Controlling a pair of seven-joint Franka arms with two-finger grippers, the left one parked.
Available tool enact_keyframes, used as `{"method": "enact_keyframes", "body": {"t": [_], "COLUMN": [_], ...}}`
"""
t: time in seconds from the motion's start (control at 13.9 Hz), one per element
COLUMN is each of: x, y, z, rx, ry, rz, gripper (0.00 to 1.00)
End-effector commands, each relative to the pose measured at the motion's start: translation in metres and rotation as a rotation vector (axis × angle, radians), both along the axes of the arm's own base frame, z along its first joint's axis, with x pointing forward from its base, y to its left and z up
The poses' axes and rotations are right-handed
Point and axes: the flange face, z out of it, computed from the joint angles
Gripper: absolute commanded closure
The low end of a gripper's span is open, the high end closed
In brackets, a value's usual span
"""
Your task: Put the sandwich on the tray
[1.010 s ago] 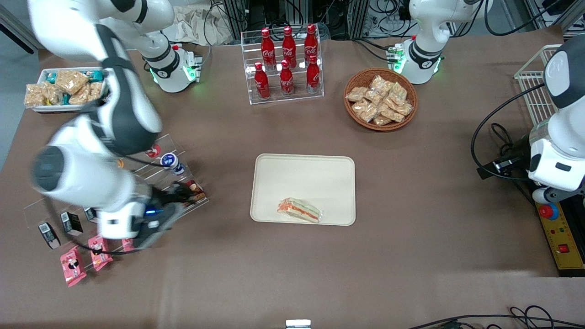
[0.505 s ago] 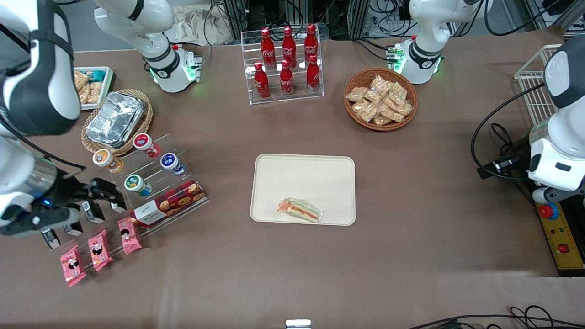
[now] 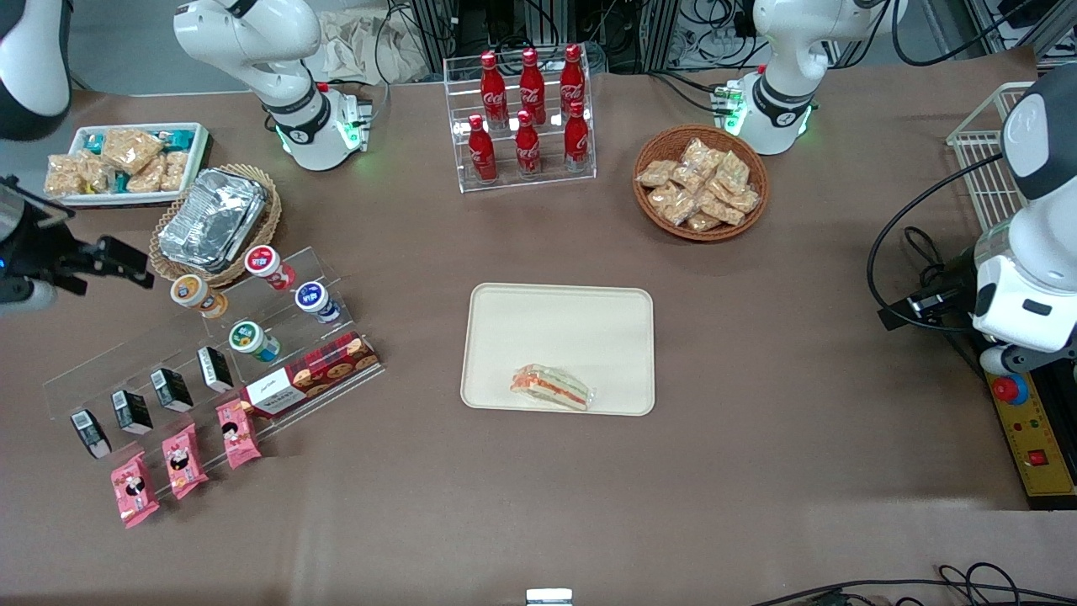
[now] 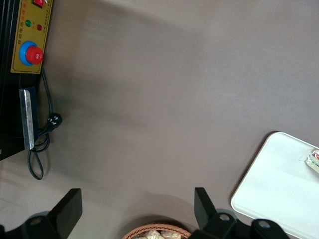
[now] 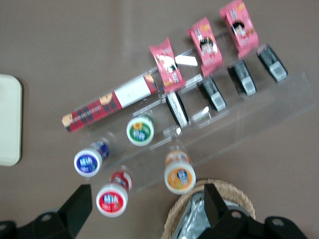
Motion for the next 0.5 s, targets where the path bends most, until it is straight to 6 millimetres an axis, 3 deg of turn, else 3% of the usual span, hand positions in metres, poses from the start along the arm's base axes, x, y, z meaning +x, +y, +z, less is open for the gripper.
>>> {"method": "enact_keyframes", "body": {"t": [0.0, 0.43], "x": [-0.003, 0.0], "y": [-0.016, -0.046], "z": [0.009, 0.012], "rx": [-0.041, -0.035], "ry": [0.001, 0.088], "rz": [-0.034, -0.091], "gripper": [0.0, 0.0]}}
